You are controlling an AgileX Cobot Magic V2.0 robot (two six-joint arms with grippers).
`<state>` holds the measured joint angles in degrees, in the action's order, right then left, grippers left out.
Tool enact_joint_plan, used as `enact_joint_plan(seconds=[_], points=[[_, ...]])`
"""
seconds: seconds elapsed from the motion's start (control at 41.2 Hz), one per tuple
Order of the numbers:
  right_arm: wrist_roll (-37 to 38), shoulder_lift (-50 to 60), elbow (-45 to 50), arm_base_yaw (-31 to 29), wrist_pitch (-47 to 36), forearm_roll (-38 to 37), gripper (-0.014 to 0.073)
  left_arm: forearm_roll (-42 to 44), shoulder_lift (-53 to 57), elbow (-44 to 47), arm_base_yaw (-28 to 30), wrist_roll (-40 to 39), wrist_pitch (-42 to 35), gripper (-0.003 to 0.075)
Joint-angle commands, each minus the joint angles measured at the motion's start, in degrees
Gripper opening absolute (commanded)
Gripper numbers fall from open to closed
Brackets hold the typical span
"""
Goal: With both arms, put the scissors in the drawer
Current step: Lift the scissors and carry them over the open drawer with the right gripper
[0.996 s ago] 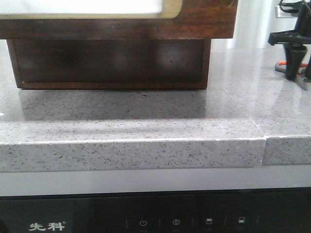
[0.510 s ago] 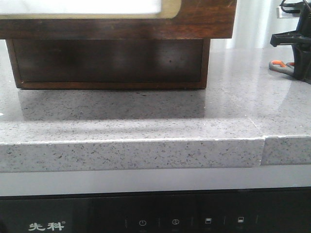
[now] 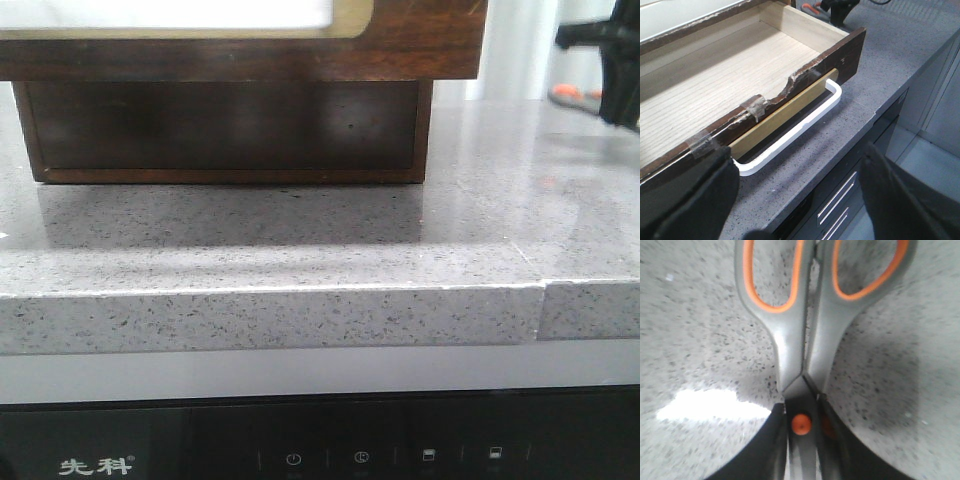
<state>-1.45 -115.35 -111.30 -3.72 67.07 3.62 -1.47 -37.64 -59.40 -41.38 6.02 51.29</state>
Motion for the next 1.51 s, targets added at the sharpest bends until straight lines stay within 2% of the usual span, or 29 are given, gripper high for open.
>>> enact_joint_plan(seconds=[0.0,0.34,0.534,0.729,0.947,1.239,1.482], points=[[-0.37,6.55,-1.44,-0.11,-1.22,0.21,0.0127,-0.66,-0.19,-1.82,-0.46,-0.59,-4.50,0.0493],[-1.80,20.08,-1.44,0.01,-0.89,1.08,0.0127,-0.66,-0.19,-1.82,-0.46,-0.59,-4.50,0.0493],[-7.45,28.65,-1.44,0.01,-2.04,8.31,0.0127,-0.66,-0.19,-1.82,-0.46,-0.59,-4.50,0.0493],[-17.81,35.41,-1.44,2.04,-4.12,18.13,0.0127,-0.66,-0.19,-1.82,-0.46,-0.59,-4.50,0.0493],[-28.19,37.69,-1.44,10.33,-4.77,24.73,0.0127,-0.66,-0.19,-1.82,-0.46,-0.59,-4.50,0.0493],[-40.74,34.92,-1.38,24.77,-4.66,25.00,0.0127,-0.66,-0.19,-1.82,-0.46,-0.59,-4.50,0.0493],[-48.07,28.50,-1.38,32.01,-4.88,25.00,0.0127,-0.66,-0.19,-1.82,-0.46,-0.59,-4.50,0.0493]])
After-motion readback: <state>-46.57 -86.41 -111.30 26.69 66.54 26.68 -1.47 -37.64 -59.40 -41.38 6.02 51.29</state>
